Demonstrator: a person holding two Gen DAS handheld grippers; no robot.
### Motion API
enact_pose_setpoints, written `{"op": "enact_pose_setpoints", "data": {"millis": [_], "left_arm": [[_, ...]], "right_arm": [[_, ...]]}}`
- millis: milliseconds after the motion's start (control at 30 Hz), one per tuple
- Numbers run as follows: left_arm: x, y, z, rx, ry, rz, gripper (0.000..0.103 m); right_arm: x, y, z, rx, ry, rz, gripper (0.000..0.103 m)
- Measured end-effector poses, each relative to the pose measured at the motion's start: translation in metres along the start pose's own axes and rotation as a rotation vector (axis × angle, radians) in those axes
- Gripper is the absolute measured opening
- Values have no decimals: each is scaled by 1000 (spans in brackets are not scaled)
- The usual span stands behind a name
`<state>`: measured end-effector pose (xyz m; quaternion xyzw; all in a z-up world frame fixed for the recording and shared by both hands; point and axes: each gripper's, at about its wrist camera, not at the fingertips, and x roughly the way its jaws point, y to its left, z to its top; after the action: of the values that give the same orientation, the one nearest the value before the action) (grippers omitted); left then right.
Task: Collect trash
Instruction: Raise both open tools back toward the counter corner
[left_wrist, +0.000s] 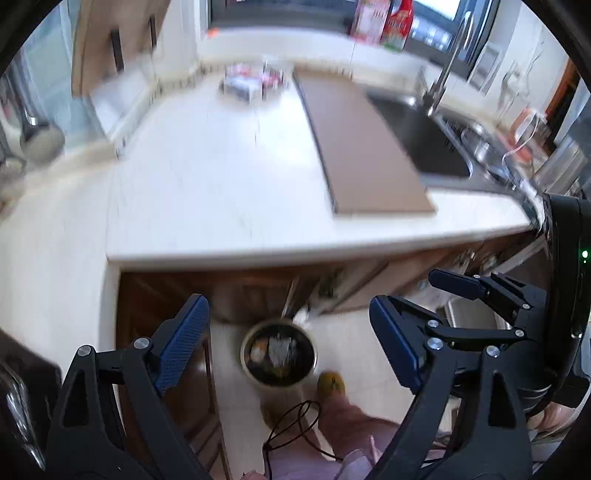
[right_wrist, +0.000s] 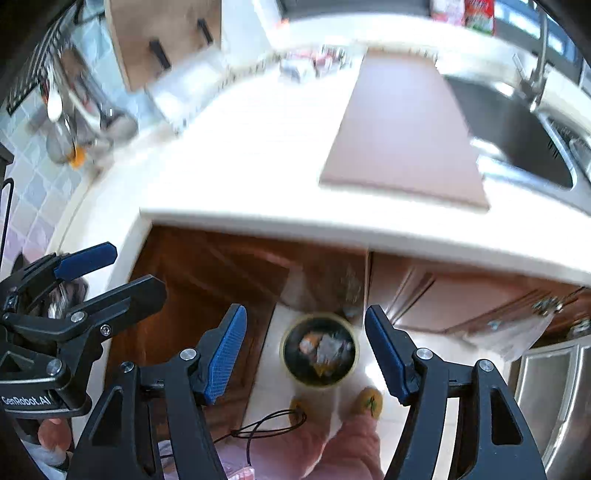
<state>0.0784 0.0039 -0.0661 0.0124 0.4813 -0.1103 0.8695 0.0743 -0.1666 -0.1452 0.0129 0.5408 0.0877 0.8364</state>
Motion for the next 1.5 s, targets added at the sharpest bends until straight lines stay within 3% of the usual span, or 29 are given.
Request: {"op": "enact_pose_setpoints", "data": {"millis": [433,633,867,1067,1233,1333,1500], "left_arm": [[-69,24,95,90,-221,80,87],[-73,40,133,69,-254,118,87],[-32,53,180,-40,-211,167,87],[21,68,239,-182,-142,217,87],[72,69,291,-240,-125,284,87],[103,72,311,-261,-116,303,81],[154,92,328,-334,-89,296,62]], "right_arm": [[-91,29,95,-20,-219,-107,68],[-116,38,154,-72,-275,-158,68],[-119,31,246,-161,-305,-142,68],[-83,1,336,-237,-275,-37,62],[-15,-30,409,-303,-174,61,57],[34,-44,440,-335,-122,115,57],[122,-54,474,-373,-70,171,53]]}}
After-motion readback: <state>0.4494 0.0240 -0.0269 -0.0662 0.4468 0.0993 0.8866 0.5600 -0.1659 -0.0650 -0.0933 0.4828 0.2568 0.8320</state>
